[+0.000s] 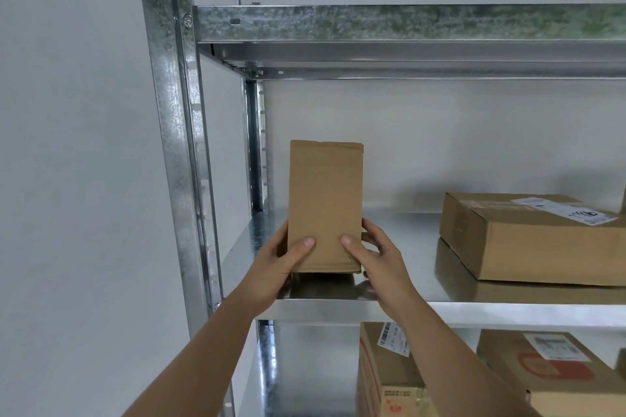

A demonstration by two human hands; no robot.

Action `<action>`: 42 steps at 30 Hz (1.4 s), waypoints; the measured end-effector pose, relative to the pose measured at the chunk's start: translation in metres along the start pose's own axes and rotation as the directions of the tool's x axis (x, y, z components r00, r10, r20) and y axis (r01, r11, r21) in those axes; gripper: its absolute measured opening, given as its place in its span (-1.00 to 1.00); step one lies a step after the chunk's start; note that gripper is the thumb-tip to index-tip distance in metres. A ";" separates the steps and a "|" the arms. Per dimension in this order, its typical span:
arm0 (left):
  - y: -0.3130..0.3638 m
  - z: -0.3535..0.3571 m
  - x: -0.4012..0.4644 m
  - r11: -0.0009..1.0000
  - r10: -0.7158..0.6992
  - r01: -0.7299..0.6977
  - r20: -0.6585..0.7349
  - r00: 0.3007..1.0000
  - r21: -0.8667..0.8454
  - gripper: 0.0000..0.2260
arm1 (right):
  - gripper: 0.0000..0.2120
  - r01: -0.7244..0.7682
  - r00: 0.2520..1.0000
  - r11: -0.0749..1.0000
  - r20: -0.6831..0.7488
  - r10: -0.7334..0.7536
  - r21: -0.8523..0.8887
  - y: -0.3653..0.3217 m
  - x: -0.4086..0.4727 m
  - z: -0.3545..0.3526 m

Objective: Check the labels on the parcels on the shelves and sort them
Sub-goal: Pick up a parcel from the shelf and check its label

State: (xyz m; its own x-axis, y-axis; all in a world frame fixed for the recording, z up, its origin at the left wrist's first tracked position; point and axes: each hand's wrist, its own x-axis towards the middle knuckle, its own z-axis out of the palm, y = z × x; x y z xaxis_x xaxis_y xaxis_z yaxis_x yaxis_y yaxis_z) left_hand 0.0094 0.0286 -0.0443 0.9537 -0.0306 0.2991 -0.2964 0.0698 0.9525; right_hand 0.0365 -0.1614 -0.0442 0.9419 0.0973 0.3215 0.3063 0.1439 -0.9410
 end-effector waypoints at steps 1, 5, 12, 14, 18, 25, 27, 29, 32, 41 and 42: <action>0.000 0.000 0.000 1.000 -0.001 0.001 -0.001 1.000 0.001 -0.44 | -0.54 -0.002 1.000 1.000 -0.002 0.002 -0.009 -0.001 0.000 0.000; -0.002 0.000 0.001 1.000 0.006 -0.005 -0.025 1.000 0.026 -0.44 | -0.74 -0.104 0.994 0.995 -0.039 0.104 0.004 -0.003 0.003 0.002; -0.003 -0.005 0.004 0.989 -0.133 0.130 -0.034 0.991 -0.076 -0.58 | -0.47 -0.120 0.992 0.992 -0.044 0.122 0.050 0.002 0.009 -0.002; -0.003 -0.005 0.005 0.981 -0.150 0.142 -0.053 0.987 -0.133 -0.54 | -0.16 -0.153 0.987 0.977 -0.016 0.157 0.145 0.005 0.012 -0.006; -0.004 -0.004 0.008 0.978 -0.131 0.108 -0.117 0.984 -0.179 -0.70 | -0.20 -0.182 0.983 0.975 0.020 0.181 0.124 0.004 0.013 -0.006; -0.011 -0.004 0.011 0.997 -0.022 -0.002 -0.329 0.944 -0.071 -0.78 | -0.57 -0.198 0.980 0.975 0.000 0.199 0.103 0.002 0.009 -0.005; -0.008 -0.003 0.010 0.994 -0.071 0.044 -0.289 0.955 -0.098 -0.81 | -0.60 -0.178 0.984 0.979 -0.002 0.179 0.103 0.000 0.006 -0.005; 0.000 0.001 0.005 0.985 -0.138 0.114 -0.202 0.970 -0.130 -0.70 | -0.57 -0.154 0.988 0.983 0.006 0.154 0.101 0.001 0.006 -0.005; 0.001 0.003 0.003 0.986 -0.139 0.124 -0.135 0.981 -0.112 -0.54 | -0.54 -0.128 0.992 0.987 0.011 0.128 0.100 0.002 0.006 -0.004; 0.004 0.004 0.000 0.986 -0.111 0.096 -0.111 0.988 -0.133 -0.73 | -0.54 -0.106 0.994 0.990 0.002 0.106 0.089 0.003 0.007 -0.005; 0.004 0.003 0.000 0.986 -0.112 0.095 -0.115 0.987 -0.138 -0.71 | -0.53 -0.106 0.994 0.990 0.002 0.107 0.093 0.003 0.007 -0.005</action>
State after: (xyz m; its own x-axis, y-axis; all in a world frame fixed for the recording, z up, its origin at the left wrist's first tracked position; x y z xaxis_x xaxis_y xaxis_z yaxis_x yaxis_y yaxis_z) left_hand 0.0081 0.0255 -0.0402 0.9802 0.0769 0.1823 -0.1945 0.2030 0.9597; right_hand 0.0449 -0.1646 -0.0456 0.9689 0.1137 0.2196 0.1903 0.2240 -0.9558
